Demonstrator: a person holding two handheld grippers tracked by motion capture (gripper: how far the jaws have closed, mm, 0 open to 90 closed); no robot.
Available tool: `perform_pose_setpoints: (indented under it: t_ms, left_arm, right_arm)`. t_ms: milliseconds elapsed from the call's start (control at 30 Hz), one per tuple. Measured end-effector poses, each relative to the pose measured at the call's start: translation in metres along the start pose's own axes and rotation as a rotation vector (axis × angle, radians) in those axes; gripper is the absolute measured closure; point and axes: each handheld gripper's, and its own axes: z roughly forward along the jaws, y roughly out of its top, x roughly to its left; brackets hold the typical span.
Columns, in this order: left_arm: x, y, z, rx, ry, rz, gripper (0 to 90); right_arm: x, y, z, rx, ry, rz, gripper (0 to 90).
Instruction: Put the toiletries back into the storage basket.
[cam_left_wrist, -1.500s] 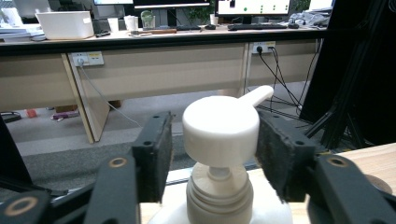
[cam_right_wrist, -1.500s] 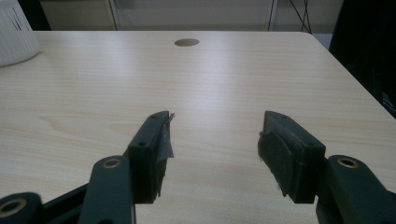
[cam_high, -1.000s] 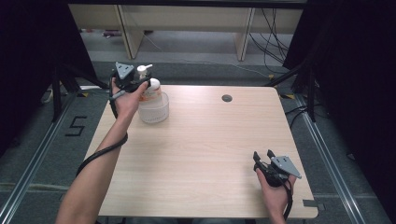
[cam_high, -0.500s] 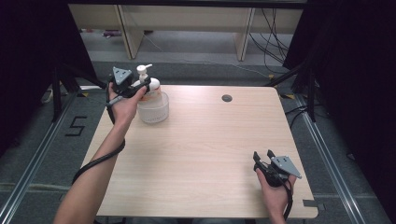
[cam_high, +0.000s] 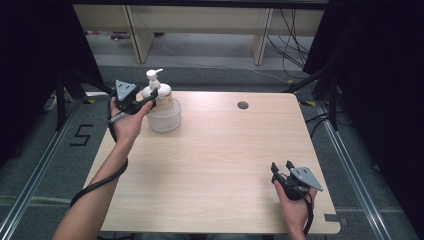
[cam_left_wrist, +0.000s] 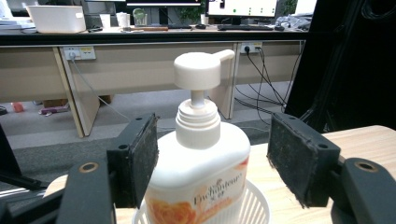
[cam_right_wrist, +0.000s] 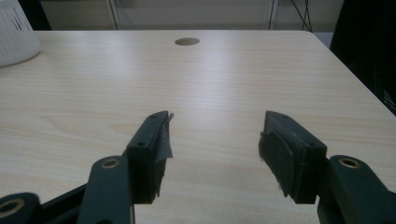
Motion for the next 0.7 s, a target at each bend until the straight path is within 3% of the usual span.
perform_pose_setpoints:
  t_ms: [167, 200, 267, 333, 367, 700]
  left_arm:
    - [-0.002, -0.003, -0.008, -0.001, -0.007, 0.004, 32.4]
    - [-0.002, -0.004, -0.009, -0.003, -0.008, 0.006, 32.3]
    - [-0.002, -0.006, -0.012, 0.000, -0.013, 0.002, 32.3]
    - [-0.002, -0.007, -0.016, 0.000, -0.013, 0.006, 32.3]
    - [-0.002, -0.008, -0.018, 0.001, -0.014, 0.005, 32.3]
    - [-0.002, -0.020, -0.035, 0.007, -0.028, 0.023, 32.2]
  right_arm:
    - [-0.001, 0.000, 0.000, -0.004, -0.009, -0.014, 42.6]
    - [0.002, 0.000, -0.001, 0.008, -0.006, 0.027, 42.6]
    - [0.000, 0.000, 0.000, 0.000, -0.001, 0.003, 42.7]
    - [0.000, 0.000, 0.000, 0.001, 0.000, 0.001, 42.6]
    - [0.002, 0.000, -0.001, 0.009, -0.006, 0.028, 42.6]
    - [0.000, 0.000, 0.000, 0.004, 0.002, 0.011, 42.6]
